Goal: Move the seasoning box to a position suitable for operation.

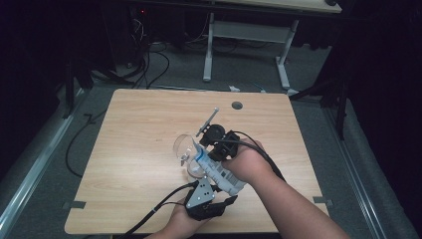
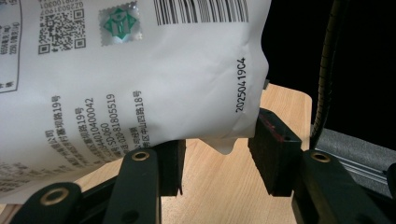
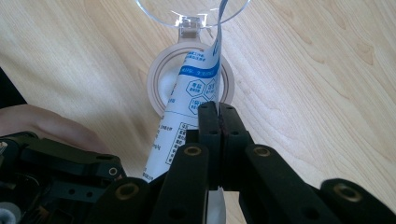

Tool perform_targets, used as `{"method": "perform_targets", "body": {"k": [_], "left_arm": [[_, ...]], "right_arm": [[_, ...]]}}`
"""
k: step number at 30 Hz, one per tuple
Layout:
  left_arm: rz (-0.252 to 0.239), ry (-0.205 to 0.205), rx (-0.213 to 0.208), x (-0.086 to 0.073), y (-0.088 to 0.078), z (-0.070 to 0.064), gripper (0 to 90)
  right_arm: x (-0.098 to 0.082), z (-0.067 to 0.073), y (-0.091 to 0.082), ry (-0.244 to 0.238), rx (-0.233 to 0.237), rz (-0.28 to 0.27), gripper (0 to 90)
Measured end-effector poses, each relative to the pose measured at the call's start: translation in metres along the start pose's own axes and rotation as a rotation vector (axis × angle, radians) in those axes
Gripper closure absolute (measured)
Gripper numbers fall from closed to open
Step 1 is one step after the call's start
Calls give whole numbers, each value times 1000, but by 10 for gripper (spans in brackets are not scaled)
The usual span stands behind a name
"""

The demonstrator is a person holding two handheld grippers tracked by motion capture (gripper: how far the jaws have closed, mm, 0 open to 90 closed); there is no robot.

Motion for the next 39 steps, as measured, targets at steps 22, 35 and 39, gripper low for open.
{"method": "perform_targets", "body": {"k": [22,35,39], "left_arm": [[-2,0,5,0,-1,1,576],[-3,2,1,0,-2,0,578],[-4,2,1,0,-2,0,579]], "right_arm": [[2,1,4,-8,5,-4,900],[1,2,4,-9,11,-9,900],[1,1,5,-8,11,-10,900]]}}
Point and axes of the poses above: each handheld gripper's, and its own axes: y roughly forward along the jaws, x roughly out of its top, z roughly to its left, the point moved 3 cm from there along y, roughly forward along the jaws, and after that the axes turned 10 degrees about -y, right-handed, at the moved point
